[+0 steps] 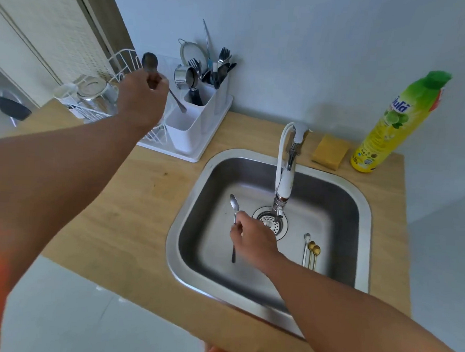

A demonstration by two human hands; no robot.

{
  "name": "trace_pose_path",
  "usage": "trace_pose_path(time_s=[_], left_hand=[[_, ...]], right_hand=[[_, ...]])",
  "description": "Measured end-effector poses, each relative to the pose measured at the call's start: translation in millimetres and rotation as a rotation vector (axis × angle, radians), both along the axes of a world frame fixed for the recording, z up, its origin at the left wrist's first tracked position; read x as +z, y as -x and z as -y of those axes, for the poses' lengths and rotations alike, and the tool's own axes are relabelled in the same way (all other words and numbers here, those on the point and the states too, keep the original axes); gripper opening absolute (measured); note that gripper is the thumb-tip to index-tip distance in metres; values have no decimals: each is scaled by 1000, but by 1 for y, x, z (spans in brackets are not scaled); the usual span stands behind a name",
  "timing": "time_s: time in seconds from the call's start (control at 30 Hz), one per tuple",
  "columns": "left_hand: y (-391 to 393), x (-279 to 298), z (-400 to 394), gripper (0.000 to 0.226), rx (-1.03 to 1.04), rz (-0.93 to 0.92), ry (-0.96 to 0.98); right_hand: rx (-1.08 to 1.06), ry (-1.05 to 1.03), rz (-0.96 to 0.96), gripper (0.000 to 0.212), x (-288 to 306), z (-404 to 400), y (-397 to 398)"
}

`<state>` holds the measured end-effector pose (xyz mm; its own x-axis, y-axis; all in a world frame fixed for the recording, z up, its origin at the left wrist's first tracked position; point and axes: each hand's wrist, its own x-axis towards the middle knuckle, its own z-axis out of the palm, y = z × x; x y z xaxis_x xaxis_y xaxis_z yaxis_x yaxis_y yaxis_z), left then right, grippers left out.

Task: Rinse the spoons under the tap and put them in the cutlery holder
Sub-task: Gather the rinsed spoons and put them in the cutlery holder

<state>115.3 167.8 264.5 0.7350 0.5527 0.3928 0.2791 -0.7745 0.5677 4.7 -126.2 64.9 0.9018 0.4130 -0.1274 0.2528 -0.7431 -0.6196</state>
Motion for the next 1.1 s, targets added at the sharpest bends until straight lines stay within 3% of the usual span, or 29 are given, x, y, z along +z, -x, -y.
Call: trace_pose_path(time_s=[0.23, 0.47, 0.77, 1.1], left_hand=[[-9, -38, -12, 28, -17, -235, -58], [-7, -75, -20, 24, -78, -387, 27], [18, -98, -4, 30, -9, -105, 408], [92, -166, 10, 15, -28, -315, 423]], right_hand=[[12, -156, 128, 16, 54, -50, -37], [-54, -243, 217, 11, 119, -89, -89], [-210, -292, 290, 14, 189, -131, -160], [-238, -274, 252, 16, 190, -168, -181]])
